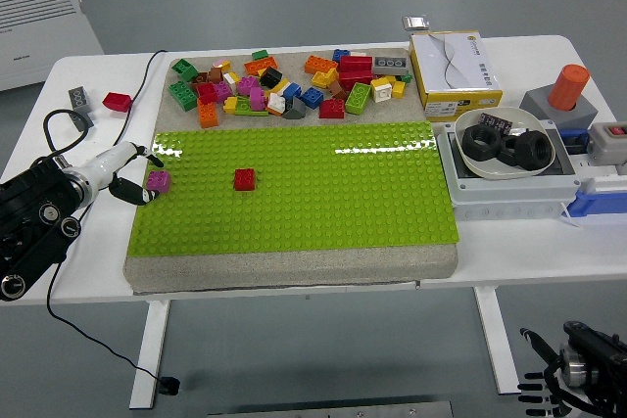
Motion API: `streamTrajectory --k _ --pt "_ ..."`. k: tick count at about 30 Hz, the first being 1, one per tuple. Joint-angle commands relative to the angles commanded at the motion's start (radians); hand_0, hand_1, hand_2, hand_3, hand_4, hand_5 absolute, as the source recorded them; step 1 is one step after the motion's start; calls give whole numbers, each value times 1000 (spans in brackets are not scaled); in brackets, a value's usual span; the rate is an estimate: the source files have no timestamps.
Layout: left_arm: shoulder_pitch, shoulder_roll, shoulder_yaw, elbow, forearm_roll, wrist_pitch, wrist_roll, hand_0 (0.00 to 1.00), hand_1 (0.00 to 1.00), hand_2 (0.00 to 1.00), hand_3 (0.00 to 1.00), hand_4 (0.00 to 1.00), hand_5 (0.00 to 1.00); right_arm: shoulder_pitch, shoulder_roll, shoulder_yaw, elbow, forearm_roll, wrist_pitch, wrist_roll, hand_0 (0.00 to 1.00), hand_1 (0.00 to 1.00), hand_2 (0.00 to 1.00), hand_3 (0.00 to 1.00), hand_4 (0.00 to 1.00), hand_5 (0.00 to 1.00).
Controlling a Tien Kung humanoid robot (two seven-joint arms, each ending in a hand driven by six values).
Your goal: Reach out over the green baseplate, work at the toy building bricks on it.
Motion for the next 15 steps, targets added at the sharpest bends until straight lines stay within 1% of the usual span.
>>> streamTrajectory --k 1,2,15 --pt "1 0 -1 -1 0 1 0 993 983 978 697 693 35 0 0 0 0 0 0 0 552 542 631 762 929 998" --pt "3 0 -2 -1 0 1 -1 993 983 977 689 670 28 -1 0 -1 0 1 -1 0 548 545 630 762 929 998" --pt "9 -3 2 -1 0 7 -4 992 980 976 680 651 26 -3 2 -1 2 2 -4 0 549 544 630 760 928 998"
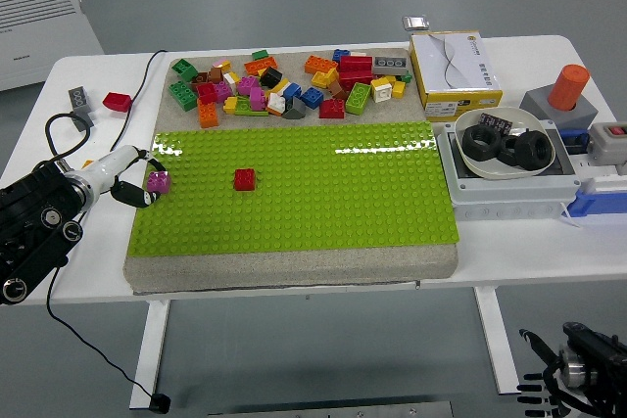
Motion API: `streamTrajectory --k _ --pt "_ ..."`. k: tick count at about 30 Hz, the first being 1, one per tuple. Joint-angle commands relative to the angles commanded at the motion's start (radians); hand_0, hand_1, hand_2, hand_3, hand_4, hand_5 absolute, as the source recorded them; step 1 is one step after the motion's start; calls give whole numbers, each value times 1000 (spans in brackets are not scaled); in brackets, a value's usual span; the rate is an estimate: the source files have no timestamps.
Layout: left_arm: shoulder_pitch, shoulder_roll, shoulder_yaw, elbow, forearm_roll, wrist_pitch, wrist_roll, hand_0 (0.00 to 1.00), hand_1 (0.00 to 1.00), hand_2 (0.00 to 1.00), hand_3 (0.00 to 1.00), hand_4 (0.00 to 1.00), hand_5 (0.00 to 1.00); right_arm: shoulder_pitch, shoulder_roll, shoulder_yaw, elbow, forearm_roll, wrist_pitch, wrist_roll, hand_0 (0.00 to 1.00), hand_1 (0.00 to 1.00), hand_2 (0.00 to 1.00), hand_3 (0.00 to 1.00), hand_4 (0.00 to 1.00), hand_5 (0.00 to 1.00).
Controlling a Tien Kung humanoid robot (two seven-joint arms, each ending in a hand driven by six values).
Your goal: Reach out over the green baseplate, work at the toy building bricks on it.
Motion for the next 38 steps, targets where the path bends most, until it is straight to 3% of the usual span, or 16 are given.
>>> streamTrajectory --k 38 --pt "5 -7 -18 11 3 3 -6 994 978 973 718 698 10 2 -2 -3 1 0 1 0 550 546 629 759 927 998"
